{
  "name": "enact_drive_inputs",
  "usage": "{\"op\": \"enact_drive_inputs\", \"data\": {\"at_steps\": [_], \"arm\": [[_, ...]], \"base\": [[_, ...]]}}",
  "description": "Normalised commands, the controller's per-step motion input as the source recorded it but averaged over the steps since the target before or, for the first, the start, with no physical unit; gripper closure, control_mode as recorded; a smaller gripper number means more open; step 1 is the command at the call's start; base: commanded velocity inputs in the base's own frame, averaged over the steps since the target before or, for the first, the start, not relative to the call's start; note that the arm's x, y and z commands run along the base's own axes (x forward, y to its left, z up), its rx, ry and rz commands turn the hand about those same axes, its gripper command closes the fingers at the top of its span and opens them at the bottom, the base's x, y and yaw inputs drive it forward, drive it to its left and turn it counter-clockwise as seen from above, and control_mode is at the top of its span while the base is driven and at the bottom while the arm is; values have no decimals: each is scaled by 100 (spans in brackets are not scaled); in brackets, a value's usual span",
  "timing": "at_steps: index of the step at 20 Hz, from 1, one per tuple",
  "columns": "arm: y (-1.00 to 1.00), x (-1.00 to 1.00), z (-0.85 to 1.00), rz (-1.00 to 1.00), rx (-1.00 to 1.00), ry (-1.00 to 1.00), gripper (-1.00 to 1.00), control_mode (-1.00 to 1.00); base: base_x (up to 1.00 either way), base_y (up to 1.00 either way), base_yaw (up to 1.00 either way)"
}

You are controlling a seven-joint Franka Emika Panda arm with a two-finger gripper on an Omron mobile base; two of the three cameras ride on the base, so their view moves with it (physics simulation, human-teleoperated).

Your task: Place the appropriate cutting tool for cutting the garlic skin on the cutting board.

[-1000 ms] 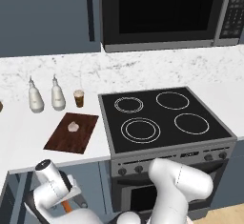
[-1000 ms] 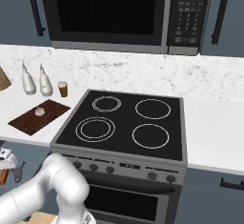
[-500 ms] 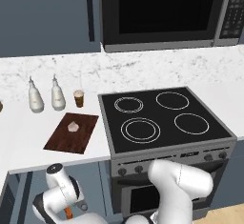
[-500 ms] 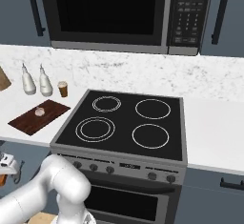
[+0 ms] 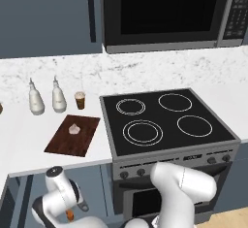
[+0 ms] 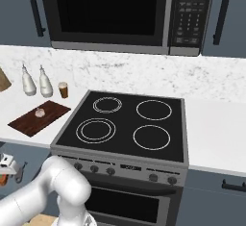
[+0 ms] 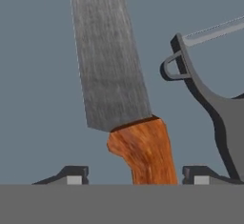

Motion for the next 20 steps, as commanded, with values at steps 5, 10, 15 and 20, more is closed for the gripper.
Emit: {"op": "enact_drive_inputs", "data": {"at_steps": [5, 10, 15, 20], "arm": [[0, -20, 5, 0, 2, 0, 100, -100], [0, -47, 23, 0, 3, 1, 100, -100], [0, -15, 83, 0, 0, 0, 100, -100], [0, -6, 100, 0, 0, 0, 100, -100]], "base": [[0, 0, 0], [0, 0, 0], [0, 0, 0], [0, 0, 0]]}}
